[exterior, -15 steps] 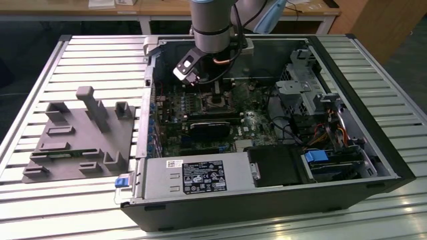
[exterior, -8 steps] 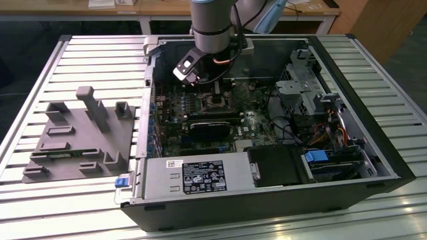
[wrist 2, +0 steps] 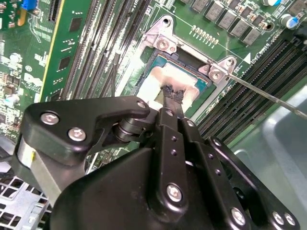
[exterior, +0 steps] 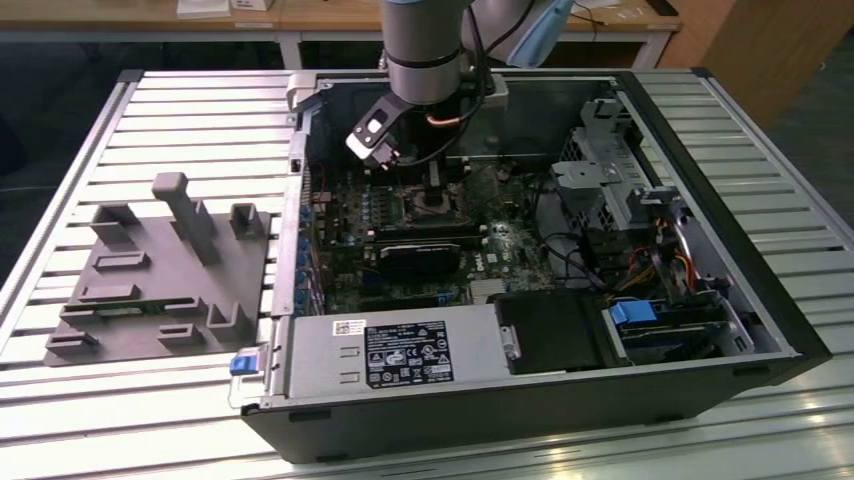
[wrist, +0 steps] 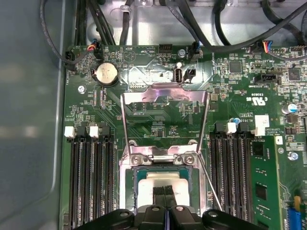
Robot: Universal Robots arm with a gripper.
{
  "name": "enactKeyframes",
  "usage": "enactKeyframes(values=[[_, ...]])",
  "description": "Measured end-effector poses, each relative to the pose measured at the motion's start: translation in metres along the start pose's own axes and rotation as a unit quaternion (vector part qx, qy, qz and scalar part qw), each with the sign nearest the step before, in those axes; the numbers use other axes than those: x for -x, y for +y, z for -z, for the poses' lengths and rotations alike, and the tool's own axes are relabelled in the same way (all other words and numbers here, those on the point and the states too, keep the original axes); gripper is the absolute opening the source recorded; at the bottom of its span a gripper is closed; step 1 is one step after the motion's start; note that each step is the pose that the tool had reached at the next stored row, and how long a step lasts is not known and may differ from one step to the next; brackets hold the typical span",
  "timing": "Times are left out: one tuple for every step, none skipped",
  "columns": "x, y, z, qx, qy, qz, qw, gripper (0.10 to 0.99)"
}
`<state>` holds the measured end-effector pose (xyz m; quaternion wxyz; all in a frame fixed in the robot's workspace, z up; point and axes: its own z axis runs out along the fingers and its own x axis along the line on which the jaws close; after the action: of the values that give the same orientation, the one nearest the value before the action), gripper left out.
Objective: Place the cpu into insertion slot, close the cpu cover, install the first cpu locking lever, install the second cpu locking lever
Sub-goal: 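Place the cpu into insertion slot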
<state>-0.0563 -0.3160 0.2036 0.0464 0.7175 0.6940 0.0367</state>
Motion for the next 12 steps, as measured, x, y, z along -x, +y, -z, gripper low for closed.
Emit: enactKeyframes(values=[[0.0000, 0.0002, 0.0020, 0.0000, 0.0000, 0.000, 1.0000, 0.102], [0.0001, 0.0006, 0.0046, 0.0000, 0.0000, 0.000, 1.0000, 0.102], [0.0001, 0.0013, 0.0107, 0.0000, -0.0001, 0.000, 1.0000, 0.102], [0.0002, 0.0017, 0.0140, 0.0000, 0.0000, 0.000, 1.0000, 0.102], [0.0002, 0.0021, 0.0176, 0.0000, 0.0000, 0.000, 1.0000, 0.102], [0.0003, 0.0026, 0.0215, 0.0000, 0.0000, 0.000, 1.0000, 0.102], [0.0003, 0.0031, 0.0260, 0.0000, -0.0001, 0.000, 1.0000, 0.102], [0.0004, 0.0036, 0.0301, 0.0000, 0.0000, 0.000, 1.0000, 0.102], [0.0004, 0.0040, 0.0341, 0.0000, 0.0000, 0.000, 1.0000, 0.102], [0.0004, 0.0045, 0.0381, 0.0000, -0.0001, 0.000, 1.0000, 0.102], [0.0005, 0.0050, 0.0420, 0.0000, -0.0001, 0.000, 1.0000, 0.102], [0.0006, 0.0054, 0.0460, 0.0000, -0.0001, 0.000, 1.0000, 0.102]])
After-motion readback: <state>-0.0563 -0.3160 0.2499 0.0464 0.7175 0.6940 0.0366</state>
